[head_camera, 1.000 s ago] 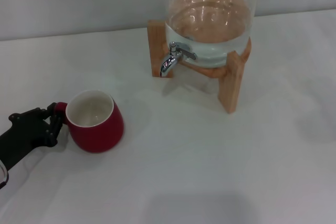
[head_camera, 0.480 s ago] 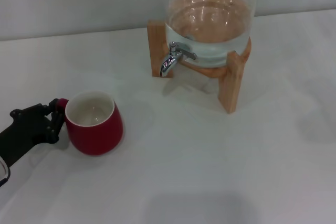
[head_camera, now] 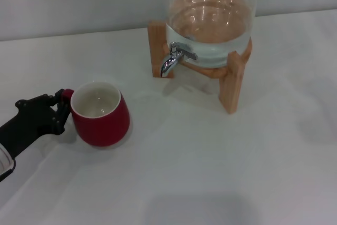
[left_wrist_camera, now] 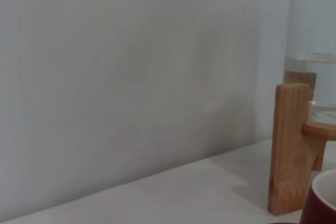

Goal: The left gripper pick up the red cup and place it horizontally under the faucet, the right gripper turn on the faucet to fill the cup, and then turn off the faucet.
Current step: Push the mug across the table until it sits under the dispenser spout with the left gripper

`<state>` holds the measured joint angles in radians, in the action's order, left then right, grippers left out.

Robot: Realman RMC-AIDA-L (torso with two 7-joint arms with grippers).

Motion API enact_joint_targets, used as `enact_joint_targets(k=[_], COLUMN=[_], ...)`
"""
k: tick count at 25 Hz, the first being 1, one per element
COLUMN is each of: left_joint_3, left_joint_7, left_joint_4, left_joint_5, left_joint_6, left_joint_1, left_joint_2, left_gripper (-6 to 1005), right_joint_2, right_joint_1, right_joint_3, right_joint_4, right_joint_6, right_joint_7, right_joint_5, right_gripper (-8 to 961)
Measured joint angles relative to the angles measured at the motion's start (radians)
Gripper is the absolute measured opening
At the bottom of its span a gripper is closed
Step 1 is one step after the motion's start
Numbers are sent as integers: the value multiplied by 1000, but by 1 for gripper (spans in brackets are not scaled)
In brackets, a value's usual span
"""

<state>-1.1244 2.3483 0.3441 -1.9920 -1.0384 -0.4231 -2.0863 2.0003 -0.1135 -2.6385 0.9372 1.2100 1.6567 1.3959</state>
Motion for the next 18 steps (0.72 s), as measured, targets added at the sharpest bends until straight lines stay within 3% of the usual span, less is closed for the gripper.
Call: enact_joint_targets(k=[18], left_joint_3=[-39], left_joint_7=[-64], left_joint_4=[-63], left_joint_5=[5], left_joint_6=[121], left_joint_1=[-136], left_joint_2=[0], left_gripper=[130], right_joint_2=[0], right_joint_1=[-2], right_joint_3=[0], right_joint_4=[-2], right_joint_6=[2], right_joint_7=[1], right_joint_5=[0], right_gripper=[721])
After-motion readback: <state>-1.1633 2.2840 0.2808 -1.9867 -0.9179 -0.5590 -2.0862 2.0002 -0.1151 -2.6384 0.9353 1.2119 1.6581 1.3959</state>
